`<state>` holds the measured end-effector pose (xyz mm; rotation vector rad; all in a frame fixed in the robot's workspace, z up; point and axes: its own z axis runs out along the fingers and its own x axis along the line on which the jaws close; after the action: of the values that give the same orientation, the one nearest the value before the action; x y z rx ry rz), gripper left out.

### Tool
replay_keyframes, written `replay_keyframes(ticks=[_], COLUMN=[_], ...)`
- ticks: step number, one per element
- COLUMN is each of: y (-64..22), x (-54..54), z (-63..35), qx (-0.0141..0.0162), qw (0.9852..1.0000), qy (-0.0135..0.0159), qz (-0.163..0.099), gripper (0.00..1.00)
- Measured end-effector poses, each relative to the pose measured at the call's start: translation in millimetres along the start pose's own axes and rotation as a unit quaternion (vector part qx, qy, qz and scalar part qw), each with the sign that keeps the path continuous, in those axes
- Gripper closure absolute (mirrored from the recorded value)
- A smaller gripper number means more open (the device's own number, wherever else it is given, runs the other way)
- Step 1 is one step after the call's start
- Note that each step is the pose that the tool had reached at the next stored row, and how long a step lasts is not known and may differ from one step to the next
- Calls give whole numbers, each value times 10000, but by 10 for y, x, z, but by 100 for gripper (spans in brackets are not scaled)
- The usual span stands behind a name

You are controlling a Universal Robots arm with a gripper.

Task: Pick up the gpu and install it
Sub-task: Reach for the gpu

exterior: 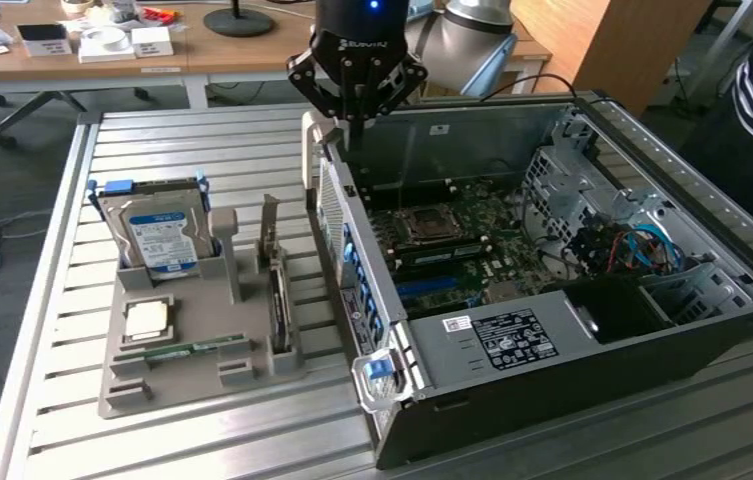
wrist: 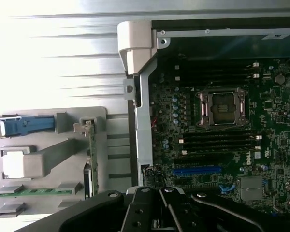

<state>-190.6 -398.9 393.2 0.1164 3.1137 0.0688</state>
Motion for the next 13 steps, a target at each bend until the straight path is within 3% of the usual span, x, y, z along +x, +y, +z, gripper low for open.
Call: replay_keyframes(ticks=[13], y=[-18], x=[251], z=[-6], qx=[0], qw=[10000], qy=[0], qz=[1], gripper=[89])
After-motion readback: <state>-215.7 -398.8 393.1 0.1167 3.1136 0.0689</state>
